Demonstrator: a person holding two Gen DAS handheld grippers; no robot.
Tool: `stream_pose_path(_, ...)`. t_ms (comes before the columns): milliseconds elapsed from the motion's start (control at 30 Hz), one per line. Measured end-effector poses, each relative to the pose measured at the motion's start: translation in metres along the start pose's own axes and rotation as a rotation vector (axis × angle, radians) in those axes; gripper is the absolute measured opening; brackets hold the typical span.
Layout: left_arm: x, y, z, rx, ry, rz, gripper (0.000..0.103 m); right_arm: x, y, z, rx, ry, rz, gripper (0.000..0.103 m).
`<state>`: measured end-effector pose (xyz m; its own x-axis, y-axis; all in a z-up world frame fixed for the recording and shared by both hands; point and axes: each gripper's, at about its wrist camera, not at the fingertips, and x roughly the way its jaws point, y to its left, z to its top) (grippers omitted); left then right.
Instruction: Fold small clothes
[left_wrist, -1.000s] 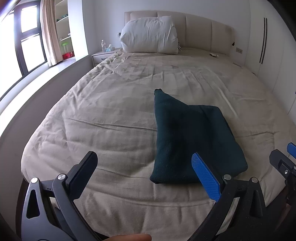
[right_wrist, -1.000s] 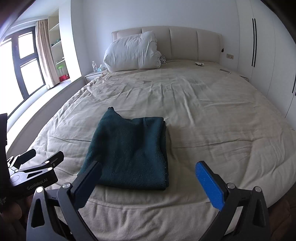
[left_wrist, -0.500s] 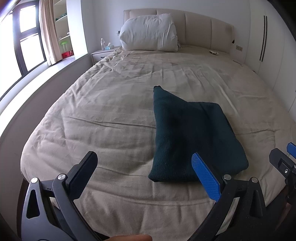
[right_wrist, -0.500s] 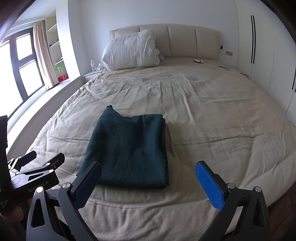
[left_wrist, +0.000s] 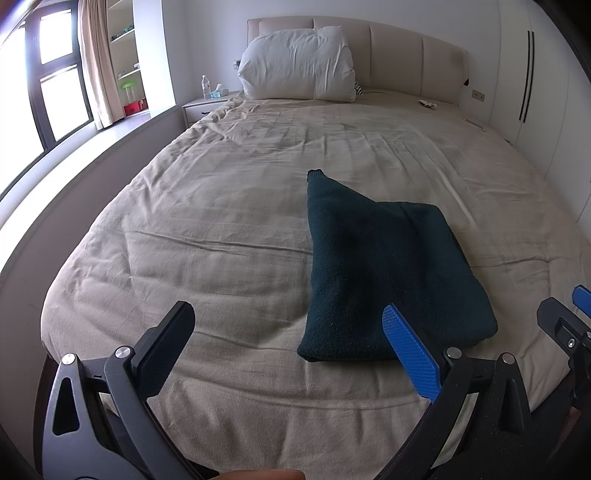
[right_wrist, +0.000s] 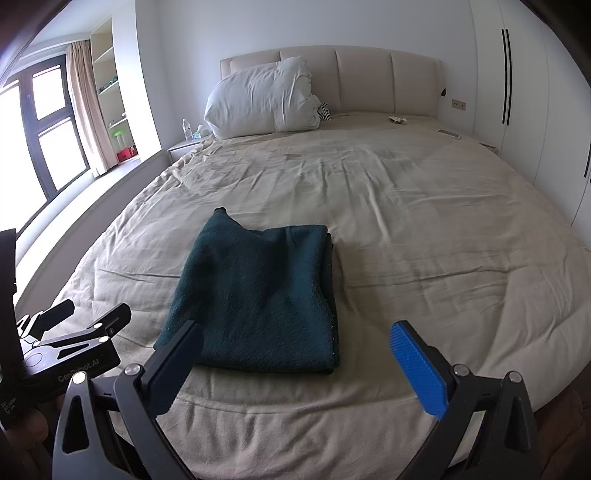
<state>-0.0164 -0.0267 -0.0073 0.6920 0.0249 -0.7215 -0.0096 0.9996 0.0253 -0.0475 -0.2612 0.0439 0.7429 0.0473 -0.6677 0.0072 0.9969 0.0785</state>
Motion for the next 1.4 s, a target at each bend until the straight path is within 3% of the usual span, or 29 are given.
stream_pose_path(1400, -0.0012, 0.0024, 0.001, 0.003, 0.001, -0.003, 0.103, 0.0, 0.0005, -0.0035, -0.001, 0.009, 0.005, 0.103)
